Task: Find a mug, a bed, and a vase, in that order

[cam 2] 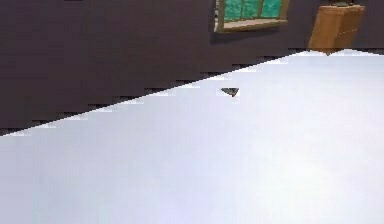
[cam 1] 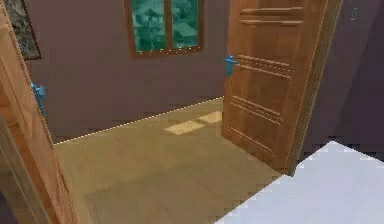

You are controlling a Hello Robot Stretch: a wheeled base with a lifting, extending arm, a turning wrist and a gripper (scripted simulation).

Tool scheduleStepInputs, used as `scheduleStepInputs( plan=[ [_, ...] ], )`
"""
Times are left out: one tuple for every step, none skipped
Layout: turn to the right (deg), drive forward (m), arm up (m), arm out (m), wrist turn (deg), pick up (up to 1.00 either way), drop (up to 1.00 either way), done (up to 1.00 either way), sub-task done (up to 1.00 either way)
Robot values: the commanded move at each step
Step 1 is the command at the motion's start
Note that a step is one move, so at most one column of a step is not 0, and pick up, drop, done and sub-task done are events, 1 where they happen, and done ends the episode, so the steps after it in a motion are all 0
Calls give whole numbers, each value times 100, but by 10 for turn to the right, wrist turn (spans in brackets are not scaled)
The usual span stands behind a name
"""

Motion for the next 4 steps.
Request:
scheduleStepInputs(
  plan=[
    [0,75,0,0,0,0,0,0,0],
    [-330,0,0,0,0,0,0,0,0],
    [0,100,0,0,0,0,0,0,0],
    [-30,0,0,0,0,0,0,0,0]
  ],
)
